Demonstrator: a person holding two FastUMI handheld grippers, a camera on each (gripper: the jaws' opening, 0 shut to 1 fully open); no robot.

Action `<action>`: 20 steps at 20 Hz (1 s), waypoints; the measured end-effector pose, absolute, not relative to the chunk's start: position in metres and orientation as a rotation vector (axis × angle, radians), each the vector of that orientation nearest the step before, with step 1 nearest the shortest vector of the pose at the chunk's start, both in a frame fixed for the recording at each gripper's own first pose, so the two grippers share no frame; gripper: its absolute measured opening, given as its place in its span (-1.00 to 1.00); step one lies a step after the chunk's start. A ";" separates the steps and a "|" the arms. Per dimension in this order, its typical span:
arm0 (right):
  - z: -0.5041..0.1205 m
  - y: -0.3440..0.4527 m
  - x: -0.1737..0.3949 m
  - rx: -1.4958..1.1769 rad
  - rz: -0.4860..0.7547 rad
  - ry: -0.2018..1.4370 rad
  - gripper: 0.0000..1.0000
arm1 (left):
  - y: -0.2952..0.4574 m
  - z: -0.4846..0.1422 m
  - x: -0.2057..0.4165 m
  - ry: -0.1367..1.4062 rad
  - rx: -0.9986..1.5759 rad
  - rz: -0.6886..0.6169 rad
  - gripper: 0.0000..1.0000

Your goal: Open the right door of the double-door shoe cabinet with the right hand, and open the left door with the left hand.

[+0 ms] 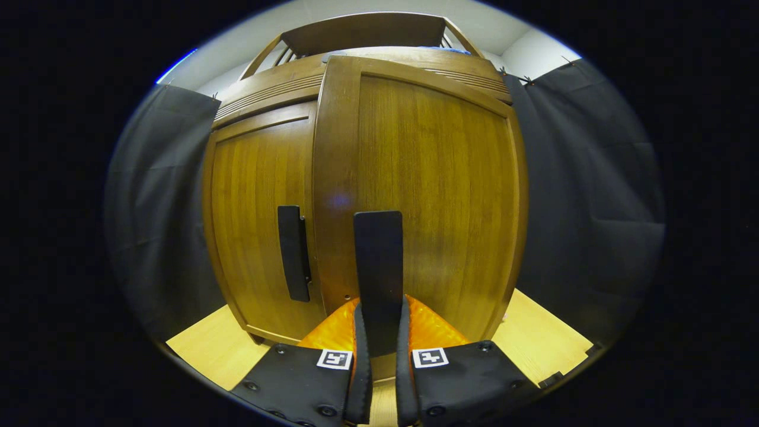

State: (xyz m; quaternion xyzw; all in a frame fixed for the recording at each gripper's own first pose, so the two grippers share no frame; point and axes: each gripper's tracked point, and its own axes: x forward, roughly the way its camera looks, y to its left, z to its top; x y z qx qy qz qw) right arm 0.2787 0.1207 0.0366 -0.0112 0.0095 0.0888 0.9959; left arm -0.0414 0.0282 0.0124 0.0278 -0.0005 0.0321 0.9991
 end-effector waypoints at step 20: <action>0.039 0.082 0.244 -0.010 0.096 0.019 -0.63 | 0.020 0.007 -0.034 0.026 0.062 0.036 0.83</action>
